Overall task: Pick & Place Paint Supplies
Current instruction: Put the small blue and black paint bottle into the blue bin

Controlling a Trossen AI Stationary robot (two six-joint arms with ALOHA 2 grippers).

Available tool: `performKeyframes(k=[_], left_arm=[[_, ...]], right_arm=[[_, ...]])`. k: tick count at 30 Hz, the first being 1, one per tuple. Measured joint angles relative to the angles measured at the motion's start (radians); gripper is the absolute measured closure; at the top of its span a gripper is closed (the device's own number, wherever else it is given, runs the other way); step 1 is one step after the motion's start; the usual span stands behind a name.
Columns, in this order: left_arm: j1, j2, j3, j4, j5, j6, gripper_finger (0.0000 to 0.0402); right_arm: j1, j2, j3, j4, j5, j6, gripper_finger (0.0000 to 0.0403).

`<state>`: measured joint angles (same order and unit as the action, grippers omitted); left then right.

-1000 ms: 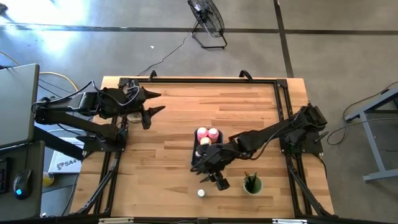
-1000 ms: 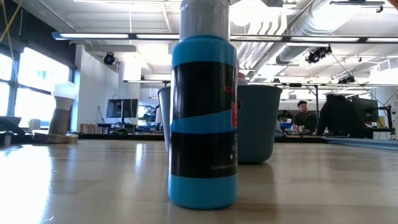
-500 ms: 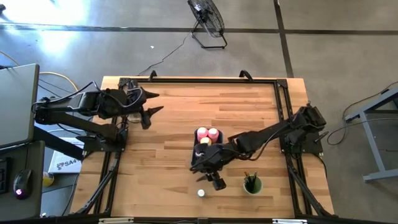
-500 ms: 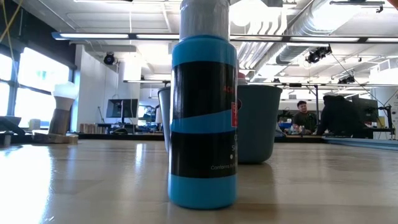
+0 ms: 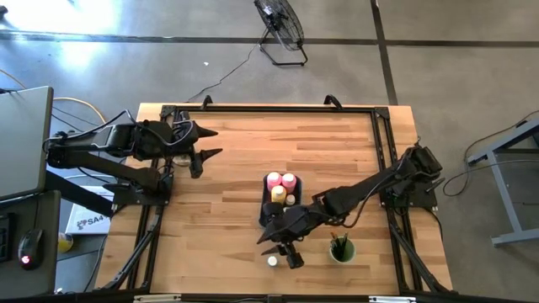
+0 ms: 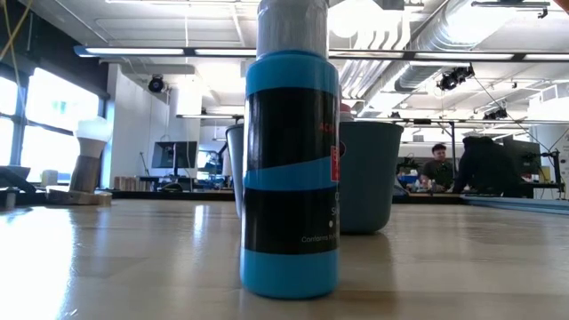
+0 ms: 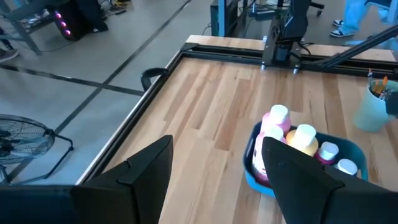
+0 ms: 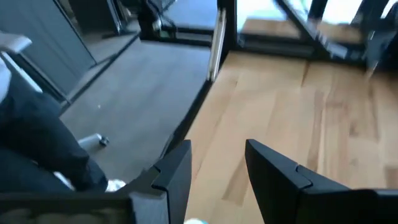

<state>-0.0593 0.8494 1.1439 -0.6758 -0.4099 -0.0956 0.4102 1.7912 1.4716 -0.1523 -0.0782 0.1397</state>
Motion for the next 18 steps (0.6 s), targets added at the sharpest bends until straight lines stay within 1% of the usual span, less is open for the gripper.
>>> performKeyframes(k=[3, 7, 12, 16, 18], left_arm=[[0.000, 0.000, 0.000, 0.000, 0.000, -0.003, 0.0160], [0.000, 0.001, 0.000, 0.000, 0.007, -0.023, 0.0160], [0.000, 0.002, 0.000, 0.000, 0.050, -0.039, 0.0160], [0.000, 0.013, 0.000, 0.000, 0.056, -0.062, 0.0160], [0.000, 0.021, 0.000, 0.000, 0.056, -0.067, 0.0160]], right_arm=[[0.015, 0.041, 0.000, -0.004, -0.001, 0.034, 0.0259], [0.033, 0.089, -0.002, -0.049, -0.001, 0.040, 0.0259], [0.058, 0.097, -0.002, -0.100, -0.001, 0.040, 0.0259], [0.081, 0.097, -0.002, -0.140, 0.004, 0.015, 0.0259], [0.089, 0.099, -0.002, -0.149, 0.030, -0.007, 0.0259]])
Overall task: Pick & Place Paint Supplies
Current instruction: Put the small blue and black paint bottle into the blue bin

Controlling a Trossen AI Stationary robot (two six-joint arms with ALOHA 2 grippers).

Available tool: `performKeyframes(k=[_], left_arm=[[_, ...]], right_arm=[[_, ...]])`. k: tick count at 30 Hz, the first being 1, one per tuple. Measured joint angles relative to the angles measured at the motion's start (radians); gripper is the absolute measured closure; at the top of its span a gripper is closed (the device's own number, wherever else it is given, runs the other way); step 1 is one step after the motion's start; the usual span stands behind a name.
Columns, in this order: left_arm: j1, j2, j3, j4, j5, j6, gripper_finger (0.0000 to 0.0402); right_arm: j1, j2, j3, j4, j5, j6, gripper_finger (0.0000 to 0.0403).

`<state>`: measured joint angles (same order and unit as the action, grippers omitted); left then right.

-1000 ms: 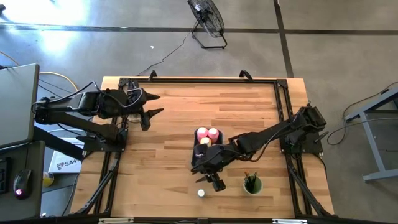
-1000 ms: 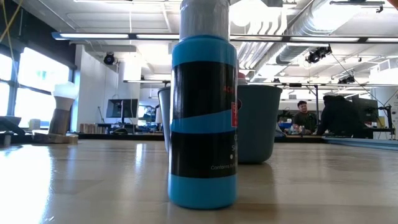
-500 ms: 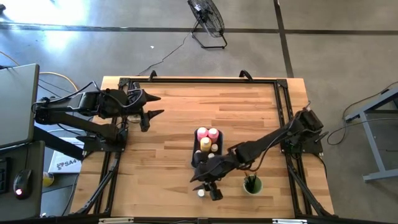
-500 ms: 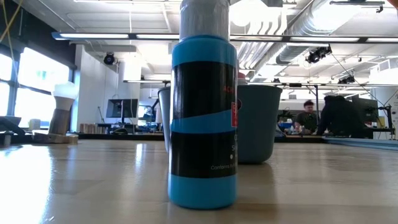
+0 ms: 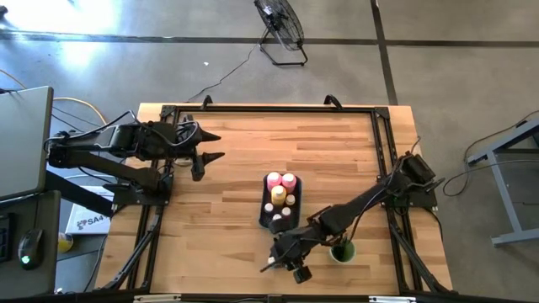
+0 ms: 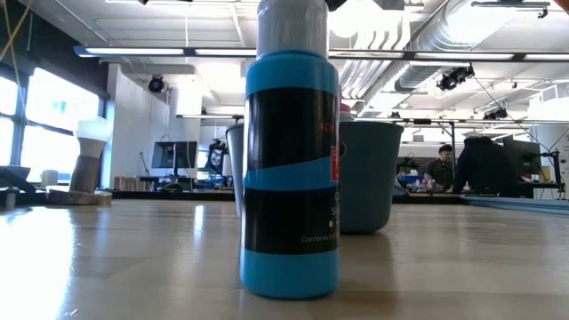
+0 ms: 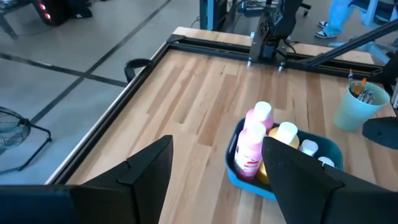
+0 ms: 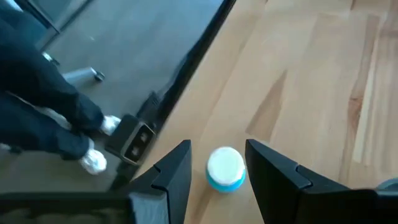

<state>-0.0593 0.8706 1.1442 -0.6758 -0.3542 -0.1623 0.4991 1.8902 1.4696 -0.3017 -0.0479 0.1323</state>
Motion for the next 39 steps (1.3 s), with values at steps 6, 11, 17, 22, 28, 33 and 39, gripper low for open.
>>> performKeyframes(k=[6, 11, 17, 22, 28, 33, 39], left_arm=[[0.000, 0.032, 0.000, 0.000, 0.001, 0.000, 0.0160], [0.000, 0.065, 0.000, 0.000, 0.003, 0.000, 0.0160], [0.000, 0.084, 0.000, 0.000, 0.000, 0.008, 0.0160], [0.000, 0.083, 0.000, 0.000, -0.004, 0.009, 0.0160], [0.000, 0.083, 0.000, -0.004, -0.003, 0.010, 0.0160], [0.000, 0.083, 0.000, -0.010, -0.003, 0.011, 0.0160], [0.000, 0.083, 0.000, -0.016, 0.004, 0.011, 0.0160]], right_arm=[[0.004, 0.022, 0.000, 0.002, 0.049, -0.053, 0.0259], [-0.005, 0.035, 0.000, 0.013, 0.037, -0.050, 0.0259], [-0.003, 0.035, 0.000, 0.029, 0.015, -0.047, 0.0257], [-0.004, 0.043, 0.000, 0.056, 0.007, -0.048, 0.0229], [-0.004, 0.068, 0.000, 0.075, 0.015, -0.050, 0.0182], [-0.006, 0.068, 0.000, 0.077, 0.022, -0.051, 0.0175], [-0.009, 0.096, 0.000, 0.069, 0.022, -0.050, 0.0175]])
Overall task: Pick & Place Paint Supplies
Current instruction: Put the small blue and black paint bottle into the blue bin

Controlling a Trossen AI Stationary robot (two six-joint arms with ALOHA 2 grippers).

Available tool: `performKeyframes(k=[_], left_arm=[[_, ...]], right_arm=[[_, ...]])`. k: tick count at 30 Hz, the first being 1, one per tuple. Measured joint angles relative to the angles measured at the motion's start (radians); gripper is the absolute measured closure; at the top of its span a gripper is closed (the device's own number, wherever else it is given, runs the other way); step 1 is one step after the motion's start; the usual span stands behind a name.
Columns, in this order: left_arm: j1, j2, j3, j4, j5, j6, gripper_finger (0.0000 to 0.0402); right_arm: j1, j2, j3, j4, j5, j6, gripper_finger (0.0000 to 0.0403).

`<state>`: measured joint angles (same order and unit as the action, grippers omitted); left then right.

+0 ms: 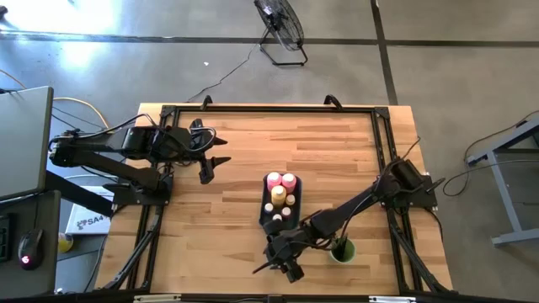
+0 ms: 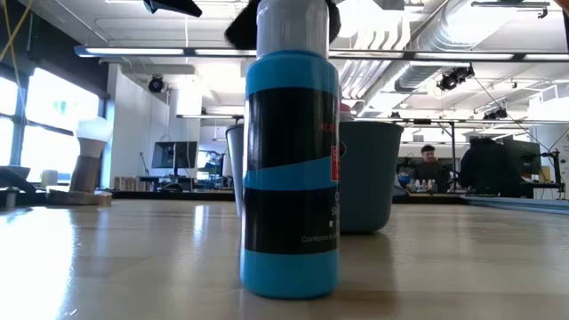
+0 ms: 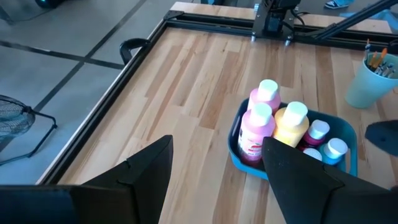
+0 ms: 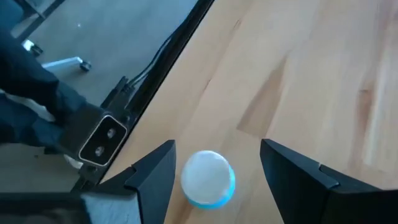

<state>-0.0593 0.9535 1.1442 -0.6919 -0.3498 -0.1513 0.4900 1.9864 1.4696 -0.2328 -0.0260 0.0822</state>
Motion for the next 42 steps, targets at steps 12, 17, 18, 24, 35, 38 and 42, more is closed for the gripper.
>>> performKeyframes(k=[12, 17, 18, 24, 35, 38, 42], left_arm=[[0.000, 0.000, 0.000, -0.026, 0.001, -0.004, 0.0160], [0.000, 0.000, 0.000, -0.026, 0.001, -0.010, 0.0160], [0.000, 0.000, 0.000, -0.025, 0.001, -0.010, 0.0160], [0.000, 0.000, 0.000, -0.025, 0.001, -0.011, 0.0160], [0.000, 0.000, 0.000, -0.025, 0.001, -0.008, 0.0160], [0.000, 0.000, 0.000, -0.026, 0.001, -0.008, 0.0160], [0.000, 0.000, 0.000, -0.032, 0.001, -0.008, 0.0160]], right_arm=[[0.001, 0.034, 0.000, -0.007, -0.008, 0.022, 0.0177], [0.001, 0.034, 0.000, -0.063, -0.017, 0.022, 0.0191], [0.001, 0.034, 0.000, -0.073, -0.018, 0.022, 0.0195], [0.001, 0.034, 0.000, -0.086, -0.029, 0.040, 0.0216], [0.001, 0.034, 0.000, -0.048, -0.032, 0.054, 0.0221], [0.001, 0.034, 0.000, -0.019, -0.049, 0.054, 0.0221], [0.001, 0.034, 0.000, -0.017, -0.054, 0.053, 0.0221]])
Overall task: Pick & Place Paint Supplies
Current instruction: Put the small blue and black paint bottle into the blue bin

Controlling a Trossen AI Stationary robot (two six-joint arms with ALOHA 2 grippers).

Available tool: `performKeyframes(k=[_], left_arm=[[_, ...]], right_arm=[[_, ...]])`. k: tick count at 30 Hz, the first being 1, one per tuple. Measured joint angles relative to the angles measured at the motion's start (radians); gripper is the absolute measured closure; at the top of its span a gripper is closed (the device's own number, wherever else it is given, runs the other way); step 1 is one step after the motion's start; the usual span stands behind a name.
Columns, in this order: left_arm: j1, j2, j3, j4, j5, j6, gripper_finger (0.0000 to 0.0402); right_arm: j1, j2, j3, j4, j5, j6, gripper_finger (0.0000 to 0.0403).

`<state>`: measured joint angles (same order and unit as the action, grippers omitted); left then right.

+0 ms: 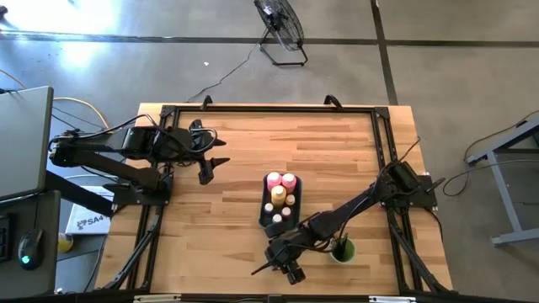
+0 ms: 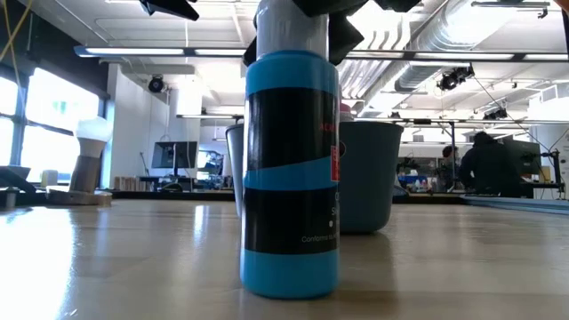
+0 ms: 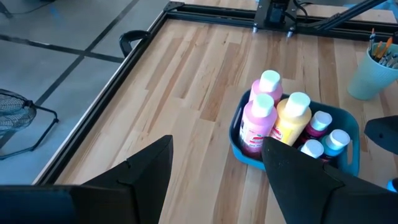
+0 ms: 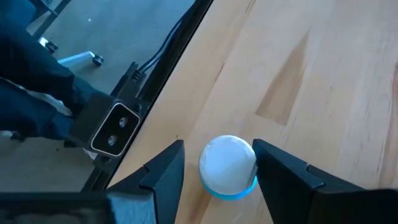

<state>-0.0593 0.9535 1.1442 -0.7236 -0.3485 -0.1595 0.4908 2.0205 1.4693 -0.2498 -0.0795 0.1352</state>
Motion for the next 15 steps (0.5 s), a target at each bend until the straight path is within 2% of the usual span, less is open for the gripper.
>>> performKeyframes(k=[15], left_arm=[[0.000, 0.000, 0.000, -0.011, 0.000, -0.002, 0.0160]], right_arm=[[0.000, 0.000, 0.000, -0.008, 0.002, 0.000, 0.0229]])
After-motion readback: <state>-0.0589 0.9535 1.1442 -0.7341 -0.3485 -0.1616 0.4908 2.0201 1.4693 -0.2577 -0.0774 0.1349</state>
